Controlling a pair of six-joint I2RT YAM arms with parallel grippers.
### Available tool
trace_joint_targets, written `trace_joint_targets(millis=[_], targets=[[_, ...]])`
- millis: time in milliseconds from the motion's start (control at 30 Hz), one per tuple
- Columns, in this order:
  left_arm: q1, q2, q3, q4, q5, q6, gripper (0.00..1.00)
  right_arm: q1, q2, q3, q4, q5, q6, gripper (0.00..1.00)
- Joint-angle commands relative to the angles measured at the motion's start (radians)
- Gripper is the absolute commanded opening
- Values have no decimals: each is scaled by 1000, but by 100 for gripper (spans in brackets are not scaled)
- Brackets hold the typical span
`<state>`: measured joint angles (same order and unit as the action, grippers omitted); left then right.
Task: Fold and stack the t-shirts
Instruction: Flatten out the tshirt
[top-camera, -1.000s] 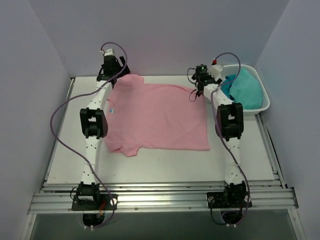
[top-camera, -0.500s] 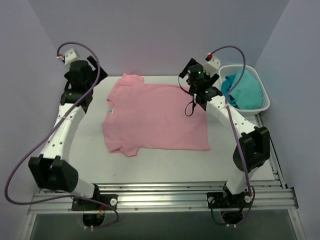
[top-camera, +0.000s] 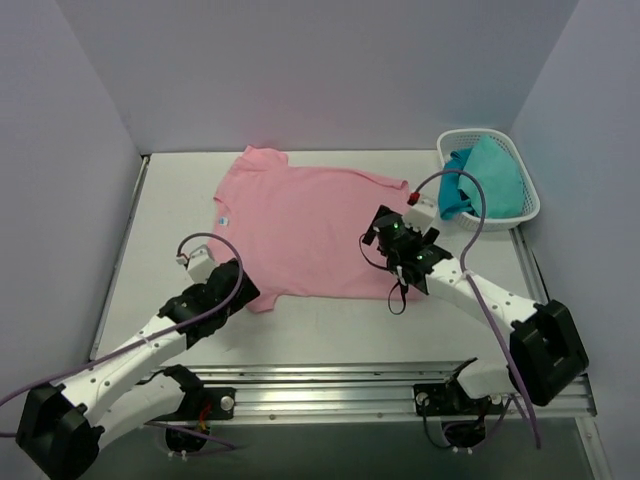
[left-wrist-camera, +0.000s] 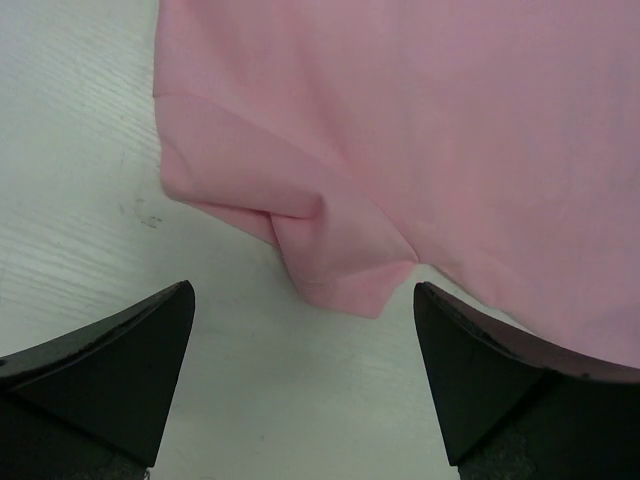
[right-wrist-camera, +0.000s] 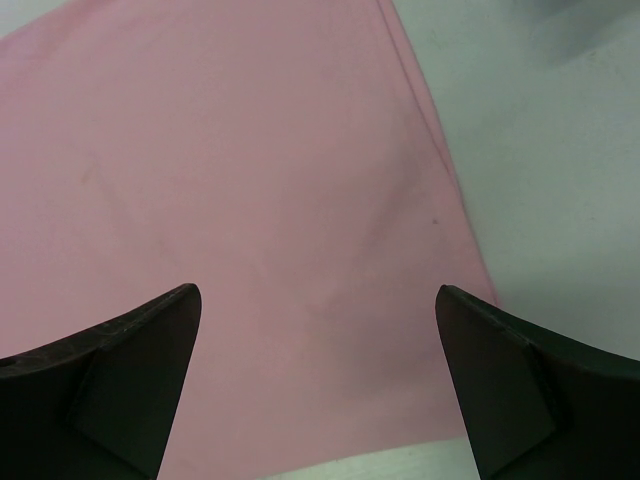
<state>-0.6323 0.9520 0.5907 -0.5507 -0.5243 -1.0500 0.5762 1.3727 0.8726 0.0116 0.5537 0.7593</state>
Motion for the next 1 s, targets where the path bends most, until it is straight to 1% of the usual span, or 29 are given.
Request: trace_joint_targets(millis=[0, 33, 133, 233, 267, 300, 467, 567, 700, 767, 967], targets=[[-43, -84, -6, -37, -106, -165, 97, 22, -133, -55, -7, 23, 46, 100], [-44, -87, -28, -26, -105, -172, 92, 27, -150, -67, -12, 17, 43, 100], [-50, -70, -66, 10, -100, -188, 83, 43, -196, -69, -64, 34, 37, 100], [-63, -7, -97, 67, -94, -214, 67, 44, -212, -67, -82, 49, 32, 100], [-66, 34, -101, 83, -91, -220, 63, 44, -212, -70, -78, 52, 31, 100], [-70, 57, -103, 93, -89, -228, 61, 44, -207, -70, -75, 54, 31, 100], [-93, 178, -80, 141, -108, -251, 61, 45, -124, -64, -36, 31, 31, 100], [-102, 215, -66, 153, -123, -262, 61, 48, -75, -49, -22, 19, 31, 100], [-107, 228, -57, 161, -144, -265, 60, 53, -50, -47, -21, 14, 26, 100], [-107, 234, -52, 160, -155, -263, 60, 53, -52, -52, 8, 15, 25, 100], [-109, 257, -32, 163, -177, -260, 60, 53, -52, -55, 16, 14, 20, 100]])
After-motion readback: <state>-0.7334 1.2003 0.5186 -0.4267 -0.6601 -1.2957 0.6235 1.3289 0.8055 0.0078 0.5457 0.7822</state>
